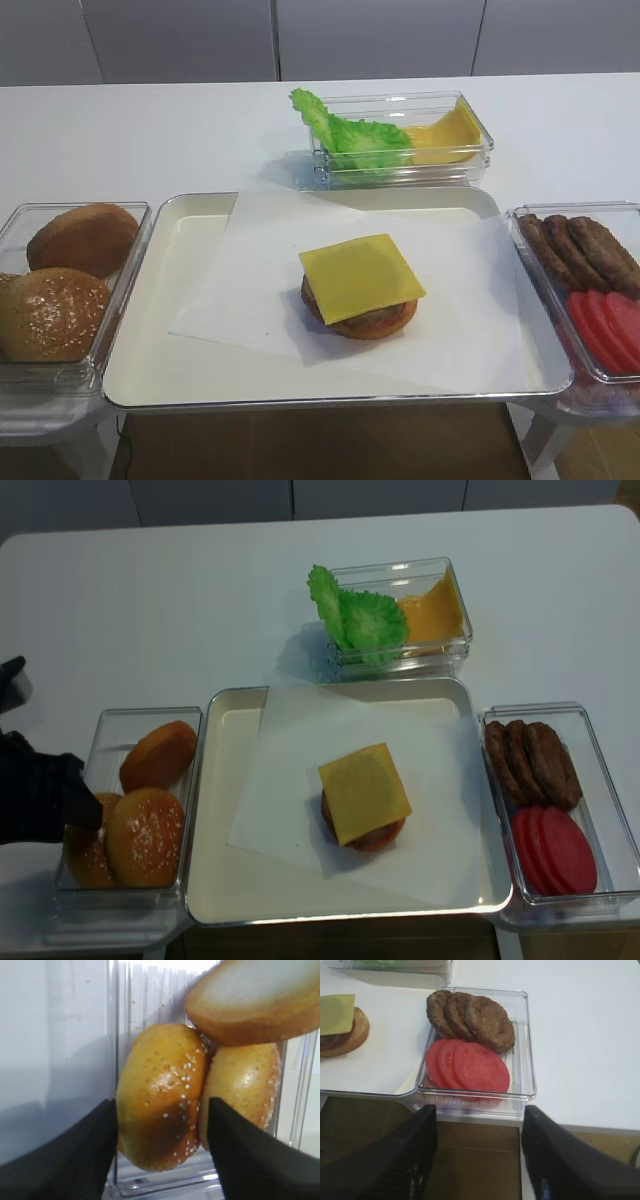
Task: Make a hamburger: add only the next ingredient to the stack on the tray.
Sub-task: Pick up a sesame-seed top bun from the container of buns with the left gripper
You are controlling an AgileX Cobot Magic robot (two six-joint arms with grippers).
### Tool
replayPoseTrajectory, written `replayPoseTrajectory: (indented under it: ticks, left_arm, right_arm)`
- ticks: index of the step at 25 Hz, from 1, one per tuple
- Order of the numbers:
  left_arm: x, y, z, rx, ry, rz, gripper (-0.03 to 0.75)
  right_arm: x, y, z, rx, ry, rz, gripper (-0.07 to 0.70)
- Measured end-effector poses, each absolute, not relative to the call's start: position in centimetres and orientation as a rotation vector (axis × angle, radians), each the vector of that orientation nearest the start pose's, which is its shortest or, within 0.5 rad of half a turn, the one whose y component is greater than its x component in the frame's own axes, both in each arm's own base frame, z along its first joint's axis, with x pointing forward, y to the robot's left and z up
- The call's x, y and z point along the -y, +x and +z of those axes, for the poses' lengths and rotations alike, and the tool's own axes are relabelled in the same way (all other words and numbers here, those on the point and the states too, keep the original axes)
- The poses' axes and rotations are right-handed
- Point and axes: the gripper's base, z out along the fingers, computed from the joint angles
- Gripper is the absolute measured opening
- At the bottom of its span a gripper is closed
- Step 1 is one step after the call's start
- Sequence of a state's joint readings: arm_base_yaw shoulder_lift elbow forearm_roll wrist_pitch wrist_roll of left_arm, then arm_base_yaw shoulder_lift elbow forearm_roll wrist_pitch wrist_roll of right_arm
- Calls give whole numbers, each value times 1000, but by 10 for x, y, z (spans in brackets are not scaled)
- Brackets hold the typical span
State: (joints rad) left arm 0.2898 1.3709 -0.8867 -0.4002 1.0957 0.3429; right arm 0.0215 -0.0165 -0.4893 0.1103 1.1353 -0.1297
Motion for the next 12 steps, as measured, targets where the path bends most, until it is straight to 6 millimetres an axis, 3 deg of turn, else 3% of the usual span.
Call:
replayPoseTrajectory:
  ticks: [5,12]
  left_arm:
    - [-33,230,247,-2907,-154,-512,416]
    - [-33,230,247,-2910,-148,-520,343]
  right_arm:
    - [-9,-10,269,-2102,-170,69,428]
    - [-9,-10,269,-2102,-170,69,428]
